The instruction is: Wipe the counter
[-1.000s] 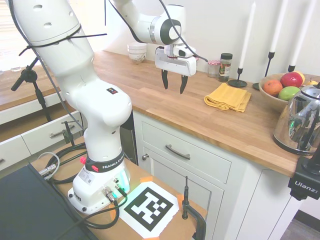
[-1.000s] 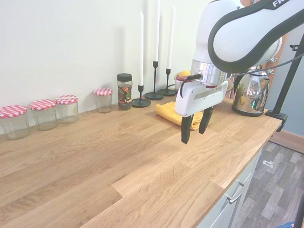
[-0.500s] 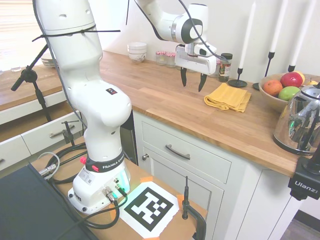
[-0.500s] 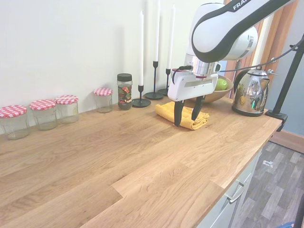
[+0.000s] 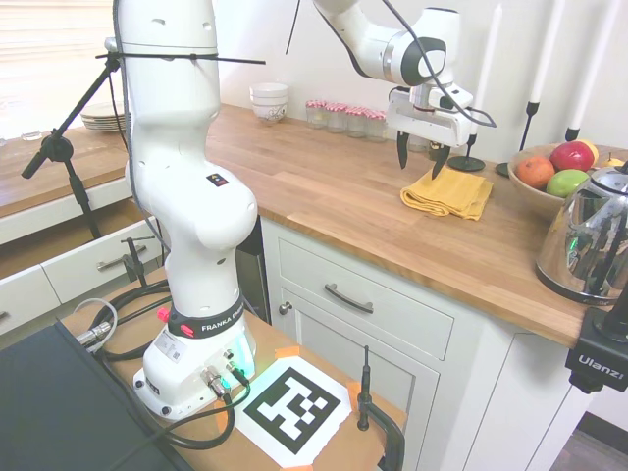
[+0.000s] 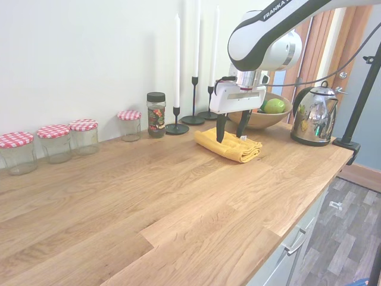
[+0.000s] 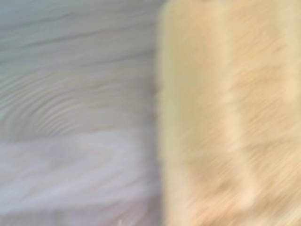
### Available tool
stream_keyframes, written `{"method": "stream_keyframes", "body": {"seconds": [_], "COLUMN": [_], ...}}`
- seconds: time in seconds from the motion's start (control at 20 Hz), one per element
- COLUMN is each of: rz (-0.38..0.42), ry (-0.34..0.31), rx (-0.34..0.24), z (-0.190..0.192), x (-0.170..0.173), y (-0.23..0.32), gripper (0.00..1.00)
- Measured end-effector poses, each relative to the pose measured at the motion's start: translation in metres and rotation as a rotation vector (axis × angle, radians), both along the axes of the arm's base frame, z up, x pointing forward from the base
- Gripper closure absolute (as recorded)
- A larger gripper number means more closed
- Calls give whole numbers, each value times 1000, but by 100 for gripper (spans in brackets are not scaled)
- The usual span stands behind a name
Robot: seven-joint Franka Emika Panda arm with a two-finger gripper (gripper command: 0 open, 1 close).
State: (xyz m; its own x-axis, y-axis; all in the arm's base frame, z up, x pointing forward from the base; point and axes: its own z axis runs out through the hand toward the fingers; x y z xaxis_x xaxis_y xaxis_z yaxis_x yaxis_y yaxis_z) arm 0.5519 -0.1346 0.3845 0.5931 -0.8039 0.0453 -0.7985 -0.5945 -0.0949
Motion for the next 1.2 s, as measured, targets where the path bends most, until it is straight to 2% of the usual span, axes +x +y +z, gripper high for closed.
{"method": "stream_keyframes", "body": {"seconds": [0.4,0.85,0.9,1.2], "rz": [-10,-10,-9,-10], "ry": [-14,24,22,11], "rx": [3,-1,1,25], "z": [-9,-46,-47,-49], "x": [19,28,28,27], "y": [-46,-53,-53,-56], "gripper": [0,0,100,100]}}
